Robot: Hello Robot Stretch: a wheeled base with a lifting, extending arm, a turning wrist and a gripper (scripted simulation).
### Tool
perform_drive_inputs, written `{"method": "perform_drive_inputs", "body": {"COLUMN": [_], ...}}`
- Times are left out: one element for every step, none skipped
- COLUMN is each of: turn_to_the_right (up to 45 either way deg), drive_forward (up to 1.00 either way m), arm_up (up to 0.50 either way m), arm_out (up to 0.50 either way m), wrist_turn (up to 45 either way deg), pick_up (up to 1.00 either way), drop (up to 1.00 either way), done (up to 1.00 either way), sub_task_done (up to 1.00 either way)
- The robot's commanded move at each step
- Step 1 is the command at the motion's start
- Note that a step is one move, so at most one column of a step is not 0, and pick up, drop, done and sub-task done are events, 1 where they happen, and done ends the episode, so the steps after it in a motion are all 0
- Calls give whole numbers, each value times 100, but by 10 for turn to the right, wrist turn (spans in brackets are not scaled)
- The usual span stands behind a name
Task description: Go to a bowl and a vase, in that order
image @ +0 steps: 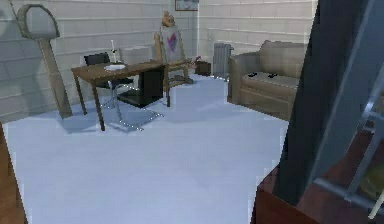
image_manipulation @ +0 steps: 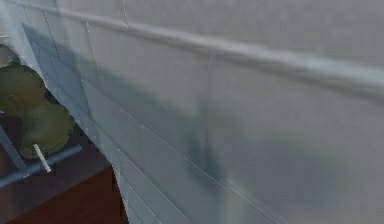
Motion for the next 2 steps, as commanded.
{"method": "perform_drive_inputs", "body": {"turn_to_the_right": [-420, -30], "drive_forward": [0, 0], "arm_up": [0, 0], "arm_out": [0, 0], "wrist_turn": [0, 0], "pick_up": [0, 0], "drop": [0, 0], "done": [0, 0], "sub_task_done": [0, 0]}}
